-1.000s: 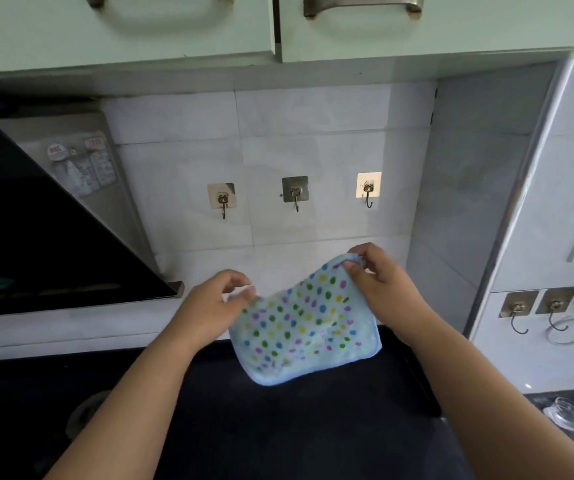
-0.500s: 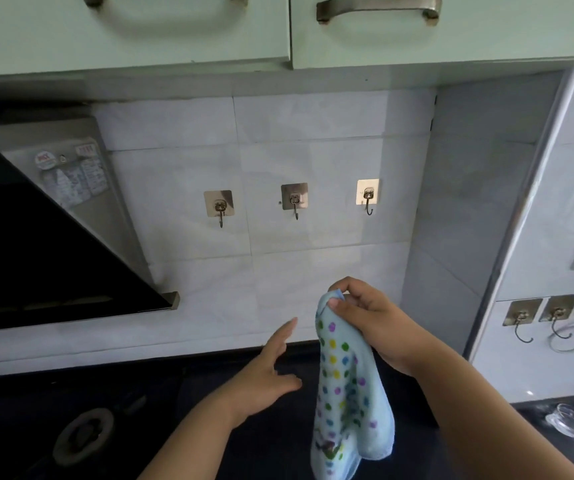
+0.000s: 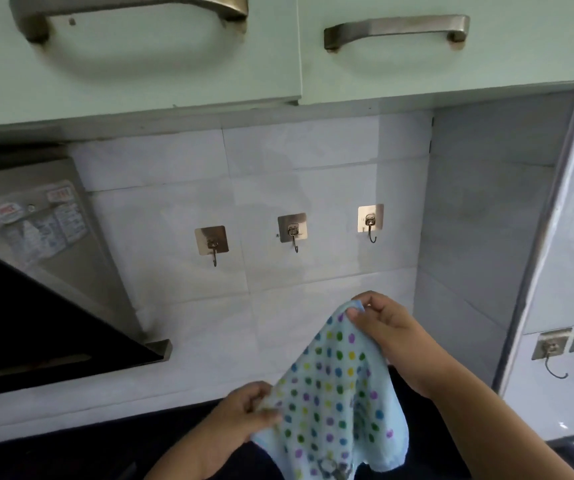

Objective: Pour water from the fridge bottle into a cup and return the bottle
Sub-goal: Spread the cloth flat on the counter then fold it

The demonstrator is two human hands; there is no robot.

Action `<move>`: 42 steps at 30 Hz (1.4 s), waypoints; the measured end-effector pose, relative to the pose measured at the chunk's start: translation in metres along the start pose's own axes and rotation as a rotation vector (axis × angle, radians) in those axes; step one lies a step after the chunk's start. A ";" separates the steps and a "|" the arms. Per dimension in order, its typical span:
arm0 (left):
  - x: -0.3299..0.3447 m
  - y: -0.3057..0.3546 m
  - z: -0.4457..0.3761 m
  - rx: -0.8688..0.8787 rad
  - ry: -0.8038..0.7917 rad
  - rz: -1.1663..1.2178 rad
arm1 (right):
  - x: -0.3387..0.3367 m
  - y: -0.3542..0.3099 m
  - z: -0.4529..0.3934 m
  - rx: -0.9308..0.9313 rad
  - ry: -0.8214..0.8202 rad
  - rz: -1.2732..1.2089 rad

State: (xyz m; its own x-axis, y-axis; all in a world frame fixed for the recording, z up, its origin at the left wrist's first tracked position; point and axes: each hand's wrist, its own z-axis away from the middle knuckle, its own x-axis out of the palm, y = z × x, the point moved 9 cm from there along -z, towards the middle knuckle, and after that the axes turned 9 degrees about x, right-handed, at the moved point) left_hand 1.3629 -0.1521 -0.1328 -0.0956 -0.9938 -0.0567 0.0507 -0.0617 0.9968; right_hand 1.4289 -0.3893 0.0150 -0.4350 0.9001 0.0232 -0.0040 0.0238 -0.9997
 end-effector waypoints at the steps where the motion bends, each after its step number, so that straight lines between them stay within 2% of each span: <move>1: -0.016 0.005 -0.006 0.026 0.105 0.086 | -0.015 -0.001 -0.011 -0.017 0.108 0.018; 3: -0.043 0.026 -0.018 0.100 0.298 0.197 | -0.043 0.001 -0.038 -0.028 0.268 0.072; 4: -0.054 0.040 -0.025 0.142 0.361 0.176 | -0.054 0.001 -0.052 -0.030 0.312 0.125; 6: -0.072 0.070 -0.041 0.235 0.437 0.024 | -0.064 -0.002 -0.078 -0.044 0.317 0.251; 8: -0.083 0.101 -0.057 0.323 0.454 -0.215 | -0.063 -0.007 -0.099 -0.050 0.244 0.310; 10: -0.086 0.129 -0.071 0.384 0.444 -0.382 | -0.060 -0.015 -0.116 -0.064 0.195 0.293; 12: -0.089 0.158 -0.084 0.449 0.473 -0.438 | -0.064 -0.032 -0.131 -0.113 0.215 0.201; 15: -0.101 0.207 -0.104 0.618 0.641 -0.510 | -0.071 -0.058 -0.163 -0.215 0.283 0.071; 17: -0.103 0.226 -0.124 0.674 0.756 -0.740 | -0.065 -0.064 -0.192 -0.272 0.310 0.251; 18: -0.103 0.224 -0.141 0.633 0.749 -0.860 | -0.058 -0.059 -0.210 -0.254 0.304 0.421; 21: -0.089 0.183 -0.191 0.318 0.559 -1.011 | -0.024 -0.011 -0.249 -0.056 0.186 0.900; 23: -0.077 0.170 -0.199 0.266 0.537 -1.029 | -0.013 0.012 -0.255 -0.006 0.160 0.994; 26: -0.067 0.155 -0.198 0.258 0.496 -1.034 | -0.017 0.025 -0.252 0.012 0.245 1.018; 30: -0.059 0.114 -0.200 0.118 0.266 -1.000 | -0.017 0.059 -0.244 0.136 0.126 1.253; 33: -0.053 0.110 -0.202 0.141 0.264 -0.879 | -0.022 0.070 -0.248 0.204 0.131 1.150; 36: -0.044 0.118 -0.203 0.186 0.314 -0.697 | -0.016 0.065 -0.250 0.166 0.150 0.917; 39: -0.041 0.137 -0.198 0.319 0.422 -0.559 | -0.013 0.043 -0.241 0.046 0.203 0.436; 42: -0.049 0.161 -0.180 0.517 0.585 -0.527 | -0.018 0.008 -0.223 -0.136 0.256 0.214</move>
State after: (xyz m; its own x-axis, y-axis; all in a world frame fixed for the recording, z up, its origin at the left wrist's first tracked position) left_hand 1.5551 -0.1298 0.0202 0.5414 -0.7466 -0.3867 -0.3173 -0.6074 0.7283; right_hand 1.6377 -0.3080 0.0076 -0.1731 0.9704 -0.1685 0.1897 -0.1351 -0.9725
